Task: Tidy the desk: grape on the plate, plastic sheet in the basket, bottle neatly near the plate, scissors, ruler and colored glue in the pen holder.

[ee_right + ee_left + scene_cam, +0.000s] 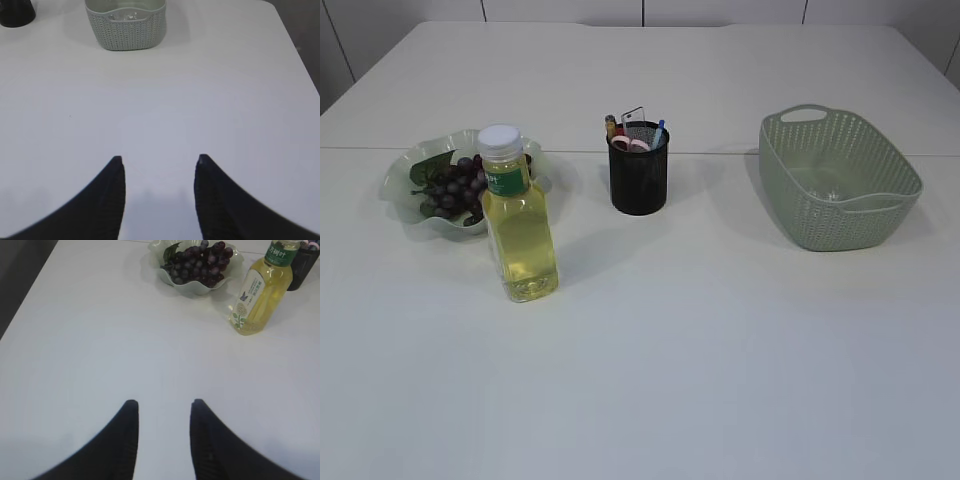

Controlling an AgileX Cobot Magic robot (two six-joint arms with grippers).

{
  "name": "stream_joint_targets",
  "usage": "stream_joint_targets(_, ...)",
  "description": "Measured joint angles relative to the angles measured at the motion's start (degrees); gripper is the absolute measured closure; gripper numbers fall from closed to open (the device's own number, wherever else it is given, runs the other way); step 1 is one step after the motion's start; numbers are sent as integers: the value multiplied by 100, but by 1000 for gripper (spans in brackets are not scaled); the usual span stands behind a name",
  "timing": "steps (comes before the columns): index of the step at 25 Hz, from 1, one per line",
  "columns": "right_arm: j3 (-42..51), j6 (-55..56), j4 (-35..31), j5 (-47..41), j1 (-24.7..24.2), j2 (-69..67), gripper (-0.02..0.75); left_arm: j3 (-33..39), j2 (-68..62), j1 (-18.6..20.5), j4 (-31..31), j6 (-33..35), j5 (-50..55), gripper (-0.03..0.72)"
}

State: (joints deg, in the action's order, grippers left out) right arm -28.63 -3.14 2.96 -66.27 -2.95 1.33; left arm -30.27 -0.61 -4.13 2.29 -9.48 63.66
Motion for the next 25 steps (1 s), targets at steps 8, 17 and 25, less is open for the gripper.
stream_joint_targets(8,0,-457,-296,0,0,0,373,0,0,0,-229,395,0,444)
stream_joint_targets(17,0,-497,-337,0,0,0,373,0,0,0,-229,408,0,446)
stream_joint_targets(25,0,-497,-337,0,0,0,374,0,0,0,-229,408,0,446)
